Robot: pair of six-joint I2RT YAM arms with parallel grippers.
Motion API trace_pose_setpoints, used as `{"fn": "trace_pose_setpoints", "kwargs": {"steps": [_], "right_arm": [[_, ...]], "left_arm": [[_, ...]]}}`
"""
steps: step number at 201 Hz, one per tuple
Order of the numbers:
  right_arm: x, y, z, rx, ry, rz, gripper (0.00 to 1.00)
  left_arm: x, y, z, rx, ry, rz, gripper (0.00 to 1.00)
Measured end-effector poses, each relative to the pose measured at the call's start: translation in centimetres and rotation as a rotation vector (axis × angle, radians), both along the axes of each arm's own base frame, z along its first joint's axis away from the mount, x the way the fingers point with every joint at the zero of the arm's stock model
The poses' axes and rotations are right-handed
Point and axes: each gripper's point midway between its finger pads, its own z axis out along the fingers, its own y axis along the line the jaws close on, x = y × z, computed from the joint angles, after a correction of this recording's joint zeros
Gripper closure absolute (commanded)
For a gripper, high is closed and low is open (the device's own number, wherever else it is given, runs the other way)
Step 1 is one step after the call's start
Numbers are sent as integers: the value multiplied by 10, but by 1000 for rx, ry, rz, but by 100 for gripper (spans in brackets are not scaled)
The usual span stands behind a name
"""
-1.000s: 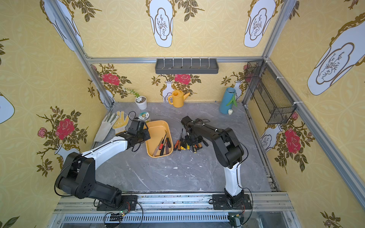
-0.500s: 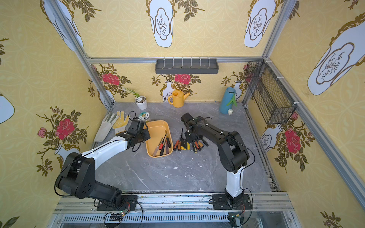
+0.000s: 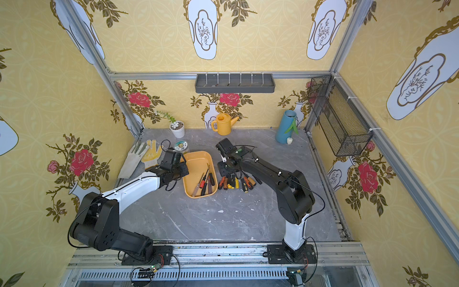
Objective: Take out the screwdriver from the storage box
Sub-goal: Pick up the screwdriver from the storage box.
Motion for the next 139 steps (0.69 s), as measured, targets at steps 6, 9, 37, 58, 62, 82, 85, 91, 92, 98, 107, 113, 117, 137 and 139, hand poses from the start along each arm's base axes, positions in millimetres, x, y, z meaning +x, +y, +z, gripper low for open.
{"fn": "trace_pose_setpoints", "kwargs": {"steps": [6, 9, 37, 58, 62, 82, 85, 91, 92, 98, 107, 113, 117, 137, 139], "right_arm": [[-1, 6, 2, 17, -2, 7, 40], [-2, 10, 2, 27, -1, 10, 40], [-13, 40, 2, 120, 30, 40, 42], [-19, 58, -1, 186, 61, 39, 45], [-20, 61, -2, 197, 68, 37, 45], [-26, 74, -12, 242, 108, 30, 46], [-27, 76, -14, 245, 114, 28, 47], [-28, 79, -18, 251, 126, 28, 48], [-28, 79, -18, 252, 128, 27, 48], [-30, 83, -22, 262, 143, 23, 49], [-32, 87, -27, 267, 156, 24, 50], [-33, 90, -30, 274, 168, 20, 51], [-35, 93, -32, 277, 173, 26, 52], [-36, 103, -43, 294, 194, 19, 53], [-36, 104, -44, 296, 196, 18, 53]], "left_arm": [[0, 0, 0, 0, 0, 0, 100], [0, 0, 0, 0, 0, 0, 100], [0, 0, 1, -5, -1, 4, 100], [-1, 0, 0, -6, -1, 6, 100], [-2, 1, 0, -7, 0, 8, 100], [-2, 1, 0, -7, -2, 9, 100], [-2, 1, 1, -8, -2, 8, 100], [-2, 1, 1, -8, -4, 8, 100], [-2, 1, 1, -9, -4, 8, 100], [-2, 1, 1, -9, -4, 9, 100], [-2, 1, 2, -10, -5, 9, 100], [-2, 1, 2, -10, -5, 9, 100], [-2, 1, 2, -10, -6, 9, 100], [-2, 1, 1, -11, -5, 10, 100], [-2, 1, 1, -11, -5, 10, 100]]}}
